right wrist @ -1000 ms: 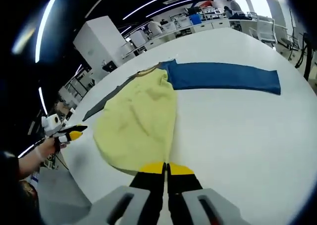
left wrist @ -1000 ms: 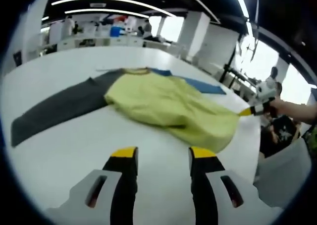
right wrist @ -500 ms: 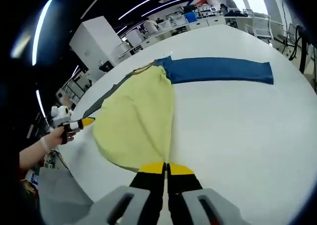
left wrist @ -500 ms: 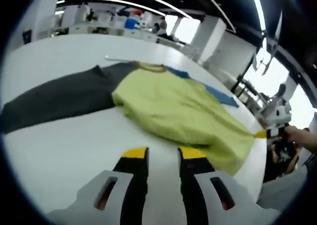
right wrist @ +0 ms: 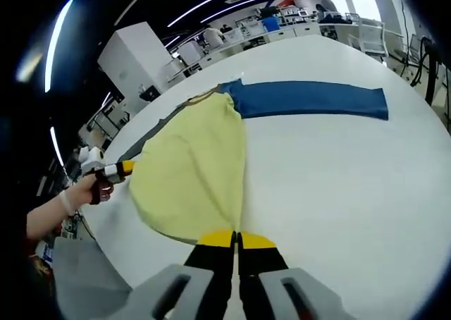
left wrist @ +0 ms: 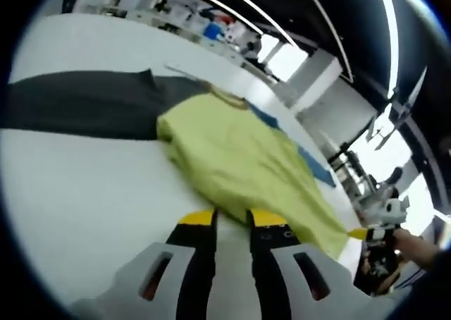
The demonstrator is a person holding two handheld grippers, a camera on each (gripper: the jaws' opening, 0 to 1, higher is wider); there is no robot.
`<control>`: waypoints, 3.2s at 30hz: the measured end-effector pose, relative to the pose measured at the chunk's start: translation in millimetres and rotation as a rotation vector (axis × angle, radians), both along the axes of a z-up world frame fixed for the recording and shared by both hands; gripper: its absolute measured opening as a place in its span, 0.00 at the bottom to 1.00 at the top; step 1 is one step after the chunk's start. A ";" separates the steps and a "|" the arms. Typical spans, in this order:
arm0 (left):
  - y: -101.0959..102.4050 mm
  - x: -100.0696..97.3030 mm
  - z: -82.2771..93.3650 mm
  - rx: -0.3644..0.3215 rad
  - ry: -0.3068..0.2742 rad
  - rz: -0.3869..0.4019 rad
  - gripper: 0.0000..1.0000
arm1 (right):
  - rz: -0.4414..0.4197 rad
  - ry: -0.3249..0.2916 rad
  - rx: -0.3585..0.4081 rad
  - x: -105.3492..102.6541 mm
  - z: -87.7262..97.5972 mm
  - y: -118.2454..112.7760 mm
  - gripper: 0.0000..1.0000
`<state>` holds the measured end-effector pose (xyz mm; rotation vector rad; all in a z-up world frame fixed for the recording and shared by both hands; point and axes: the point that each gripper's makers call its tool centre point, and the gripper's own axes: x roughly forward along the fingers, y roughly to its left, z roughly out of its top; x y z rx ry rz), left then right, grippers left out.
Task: Fold the garment on the visible template until the final outline fits inside the template.
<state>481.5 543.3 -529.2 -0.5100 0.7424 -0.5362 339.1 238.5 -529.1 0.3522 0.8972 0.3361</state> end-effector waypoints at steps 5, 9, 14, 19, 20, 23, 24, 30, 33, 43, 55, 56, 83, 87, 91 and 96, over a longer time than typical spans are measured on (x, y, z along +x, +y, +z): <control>-4.0 -1.1 1.9 -0.058 -0.002 0.046 0.00 | -0.004 0.002 0.004 0.0 -0.8 -0.6 0.00; -5.1 -0.6 11.0 -0.046 -0.027 0.033 0.00 | -0.002 0.002 0.001 0.5 -1.5 -0.9 0.00; -11.5 7.9 42.8 -0.052 -0.082 0.018 0.00 | -0.004 -0.004 0.003 1.4 0.5 -0.5 0.00; -23.6 28.6 68.1 -0.031 -0.140 -0.046 0.00 | -0.006 -0.008 0.004 2.1 1.6 -0.6 0.00; -29.6 28.6 71.7 -0.026 -0.140 -0.053 0.00 | -0.008 -0.008 0.006 2.1 1.6 -0.6 0.00; -38.5 43.3 74.9 -0.004 -0.148 -0.089 0.00 | -0.011 -0.009 0.010 2.6 1.8 -1.7 0.00; -41.0 43.4 75.5 -0.003 -0.145 -0.091 0.00 | -0.012 -0.009 0.011 2.6 1.8 -2.0 0.00; -54.0 66.0 66.4 0.041 -0.130 -0.148 0.00 | -0.036 -0.018 0.018 7.1 3.8 -8.7 0.00; -55.0 80.7 60.8 0.056 -0.130 -0.157 0.00 | -0.051 -0.021 0.017 10.9 3.7 -11.4 0.00; -58.3 96.9 27.9 0.096 -0.115 -0.173 0.00 | -0.079 -0.004 0.014 21.7 -5.5 -15.7 0.00; -57.8 96.0 31.4 0.122 -0.160 -0.226 0.00 | -0.074 0.014 0.012 17.8 -7.0 -13.3 0.00; -58.7 91.2 35.1 0.129 -0.171 -0.234 0.00 | -0.073 0.014 0.013 17.6 -7.0 -13.2 0.00; -38.3 40.8 59.2 0.183 -0.304 -0.450 0.52 | -0.077 0.008 0.028 13.2 -3.9 -10.4 0.00; -32.9 32.6 49.5 0.187 -0.274 -0.451 0.48 | -0.079 0.010 0.032 11.6 -4.2 -9.6 0.00; -20.6 32.0 34.7 0.197 -0.250 -0.458 0.34 | -0.082 0.010 0.036 11.2 -4.1 -9.6 0.00; -22.0 29.4 32.6 0.213 -0.237 -0.450 0.30 | -0.083 0.012 0.038 12.0 -4.4 -10.7 0.00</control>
